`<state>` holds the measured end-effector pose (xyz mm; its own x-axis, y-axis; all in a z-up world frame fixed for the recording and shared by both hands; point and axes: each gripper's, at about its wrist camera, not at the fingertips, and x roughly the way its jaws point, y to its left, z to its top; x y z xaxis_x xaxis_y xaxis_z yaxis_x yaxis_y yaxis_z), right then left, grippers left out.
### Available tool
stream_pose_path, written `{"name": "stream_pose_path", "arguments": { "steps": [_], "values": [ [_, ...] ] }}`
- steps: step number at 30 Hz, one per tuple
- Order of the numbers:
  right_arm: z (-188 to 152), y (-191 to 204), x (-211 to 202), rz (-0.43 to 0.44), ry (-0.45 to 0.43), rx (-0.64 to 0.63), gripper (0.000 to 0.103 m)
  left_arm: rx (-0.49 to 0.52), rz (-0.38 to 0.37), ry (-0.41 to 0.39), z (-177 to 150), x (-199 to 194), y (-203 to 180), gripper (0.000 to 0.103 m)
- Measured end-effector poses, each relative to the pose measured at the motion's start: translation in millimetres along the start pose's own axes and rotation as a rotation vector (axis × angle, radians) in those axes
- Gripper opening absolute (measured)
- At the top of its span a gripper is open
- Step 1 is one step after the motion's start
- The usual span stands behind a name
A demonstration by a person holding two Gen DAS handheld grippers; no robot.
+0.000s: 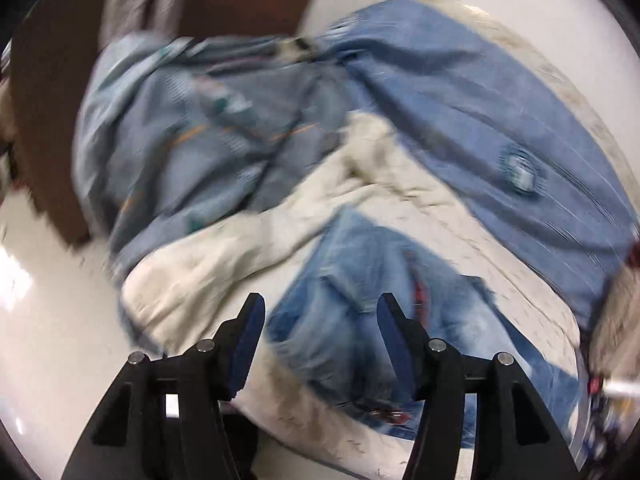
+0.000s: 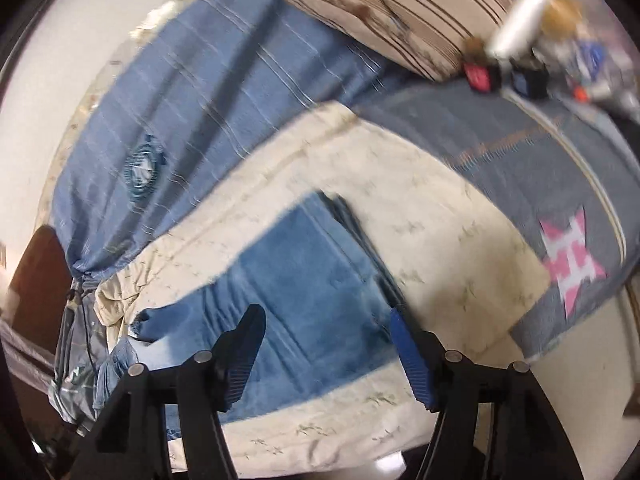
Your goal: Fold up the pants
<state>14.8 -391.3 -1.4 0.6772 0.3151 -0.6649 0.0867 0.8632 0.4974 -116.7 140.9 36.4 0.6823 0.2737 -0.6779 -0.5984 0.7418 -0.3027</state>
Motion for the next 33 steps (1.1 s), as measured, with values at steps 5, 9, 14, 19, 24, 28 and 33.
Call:
{"name": "stream_pose_path", "arguments": {
  "steps": [5,9,14,19,24,28,33],
  "values": [
    [-2.4,22.1,65.9,0.092,0.2,-0.105,0.065,0.231,-0.035,0.081,-15.9,46.2,-48.8,0.059],
    [2.5,20.7,91.6,-0.126,0.215,-0.122,0.059,0.227,0.061,0.252,-31.2,104.1,-35.7,0.062],
    [19.2,121.6,72.2,-0.042,0.113,-0.338,0.067,0.27,0.044,0.115,-20.7,87.5,-49.8,0.066],
    [-6.4,256.8,132.6,0.248,0.319,-0.563,0.068,0.304,0.06,0.142,-32.9,112.6,-42.4,0.069],
    [-40.6,337.6,199.9,0.217,0.427,-0.73,0.068,0.297,0.036,0.138,-33.5,112.8,-38.5,0.074],
    [-62.1,352.7,242.5,0.13,0.514,-0.802,0.05,0.291,0.01,0.142,-33.1,112.3,-31.3,0.077],
    [-75.9,360.9,248.6,0.063,0.516,-0.918,0.013,0.29,-0.009,0.142,-32.2,113.7,-29.1,0.078]
  ]
}}
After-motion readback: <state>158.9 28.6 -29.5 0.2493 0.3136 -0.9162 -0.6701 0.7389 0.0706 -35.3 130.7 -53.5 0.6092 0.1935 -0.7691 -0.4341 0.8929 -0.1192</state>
